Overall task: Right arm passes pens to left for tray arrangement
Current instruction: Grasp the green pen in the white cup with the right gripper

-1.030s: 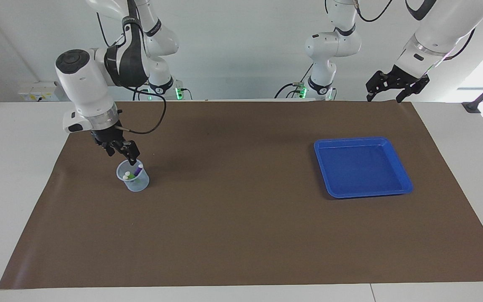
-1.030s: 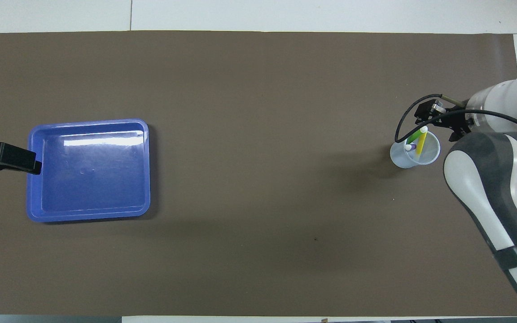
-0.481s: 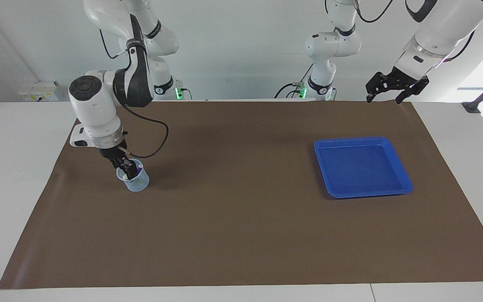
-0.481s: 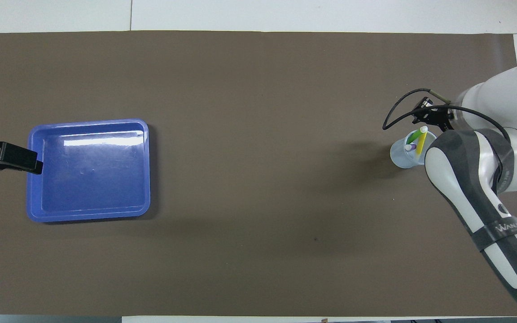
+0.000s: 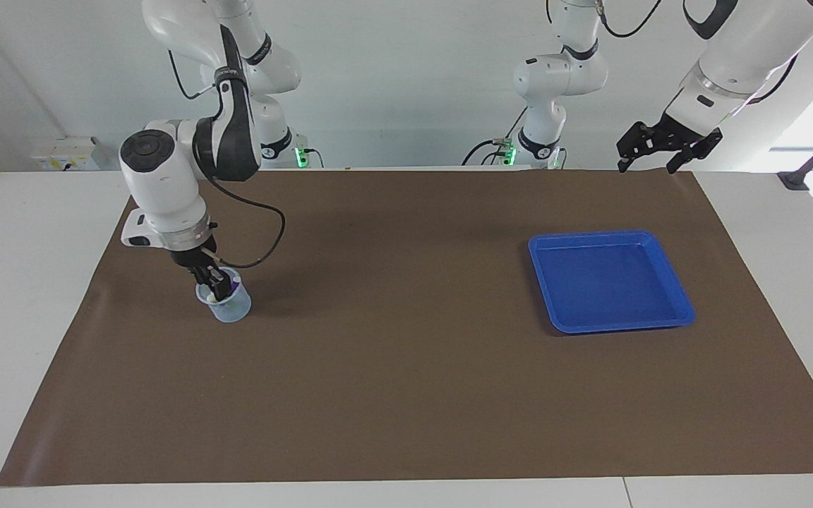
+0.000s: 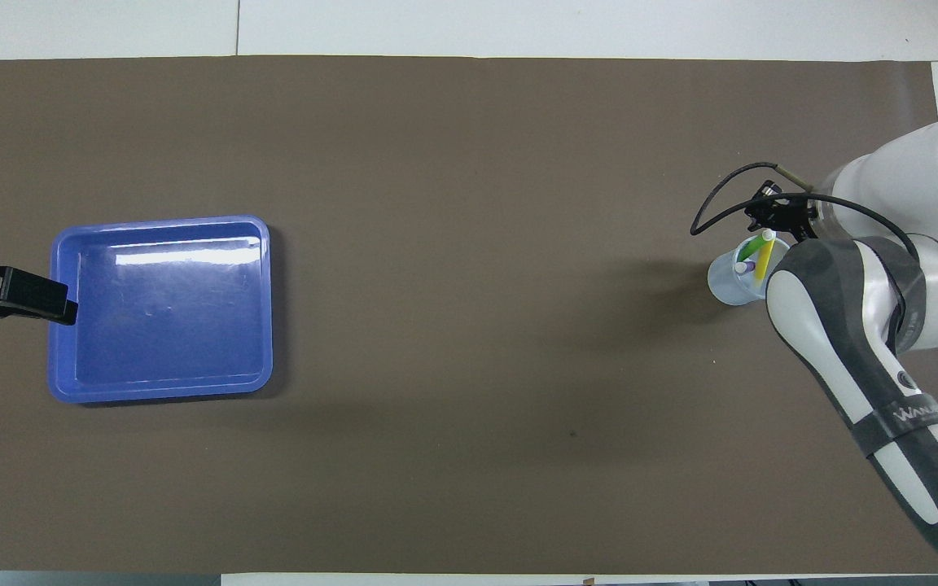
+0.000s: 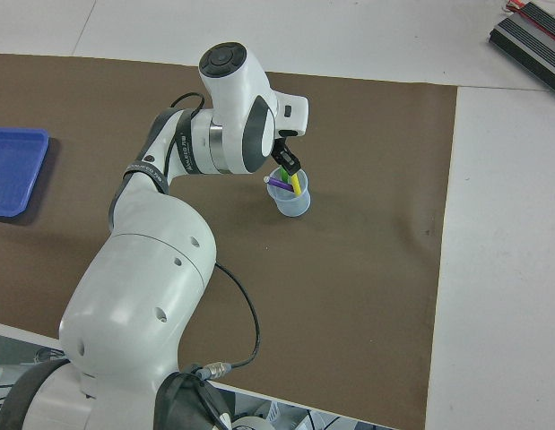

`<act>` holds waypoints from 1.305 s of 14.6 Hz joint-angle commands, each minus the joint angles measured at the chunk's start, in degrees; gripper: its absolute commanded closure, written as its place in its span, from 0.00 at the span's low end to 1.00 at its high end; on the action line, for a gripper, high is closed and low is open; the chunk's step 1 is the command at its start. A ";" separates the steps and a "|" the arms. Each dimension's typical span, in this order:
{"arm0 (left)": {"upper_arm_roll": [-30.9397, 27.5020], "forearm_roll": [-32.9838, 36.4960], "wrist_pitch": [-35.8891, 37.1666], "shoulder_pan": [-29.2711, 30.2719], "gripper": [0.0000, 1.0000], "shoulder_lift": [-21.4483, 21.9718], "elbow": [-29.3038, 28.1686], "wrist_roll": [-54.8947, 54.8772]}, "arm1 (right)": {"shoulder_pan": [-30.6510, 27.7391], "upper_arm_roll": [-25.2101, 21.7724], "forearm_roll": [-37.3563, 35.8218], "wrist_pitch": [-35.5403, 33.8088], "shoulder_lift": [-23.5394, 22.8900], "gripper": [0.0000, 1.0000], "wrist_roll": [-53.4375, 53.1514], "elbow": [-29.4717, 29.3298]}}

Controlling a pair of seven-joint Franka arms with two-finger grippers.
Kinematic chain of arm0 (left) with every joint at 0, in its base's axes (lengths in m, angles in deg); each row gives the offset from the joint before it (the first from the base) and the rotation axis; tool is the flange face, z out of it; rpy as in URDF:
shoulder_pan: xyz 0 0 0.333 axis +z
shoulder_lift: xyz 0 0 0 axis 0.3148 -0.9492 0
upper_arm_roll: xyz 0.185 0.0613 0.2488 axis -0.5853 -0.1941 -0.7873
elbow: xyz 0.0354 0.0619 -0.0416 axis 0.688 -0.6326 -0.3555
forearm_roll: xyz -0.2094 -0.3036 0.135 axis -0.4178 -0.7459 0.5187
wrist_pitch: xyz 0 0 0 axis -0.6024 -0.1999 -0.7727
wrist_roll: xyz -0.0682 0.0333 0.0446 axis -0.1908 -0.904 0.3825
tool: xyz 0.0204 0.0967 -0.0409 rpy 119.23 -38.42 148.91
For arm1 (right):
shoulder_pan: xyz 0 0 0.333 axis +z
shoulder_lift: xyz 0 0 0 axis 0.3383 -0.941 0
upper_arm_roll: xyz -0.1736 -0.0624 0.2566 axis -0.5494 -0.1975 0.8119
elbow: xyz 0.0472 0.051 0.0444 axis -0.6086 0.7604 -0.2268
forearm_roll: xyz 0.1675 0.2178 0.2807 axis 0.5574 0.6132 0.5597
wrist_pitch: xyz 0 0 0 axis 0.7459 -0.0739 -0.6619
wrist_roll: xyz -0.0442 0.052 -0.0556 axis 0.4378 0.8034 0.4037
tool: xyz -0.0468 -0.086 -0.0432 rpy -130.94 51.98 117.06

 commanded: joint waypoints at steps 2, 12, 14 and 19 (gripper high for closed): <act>0.66 0.90 -1.30 0.81 0.00 2.47 -3.35 0.61 | -0.44 0.78 -0.47 0.23 0.97 0.59 -1.53 1.15; 0.31 0.81 -4.99 1.34 0.00 5.64 -9.51 0.79 | -0.53 0.87 -0.38 -3.10 2.11 1.00 -1.09 -1.22; 0.31 0.81 -5.17 1.34 0.00 5.64 -9.51 0.70 | -0.53 0.87 0.05 -5.47 3.95 1.00 -0.74 -2.80; 0.31 -2.17 -7.45 0.81 0.00 5.64 -11.44 6.82 | -0.53 0.61 2.25 -10.13 10.89 1.00 2.33 -4.38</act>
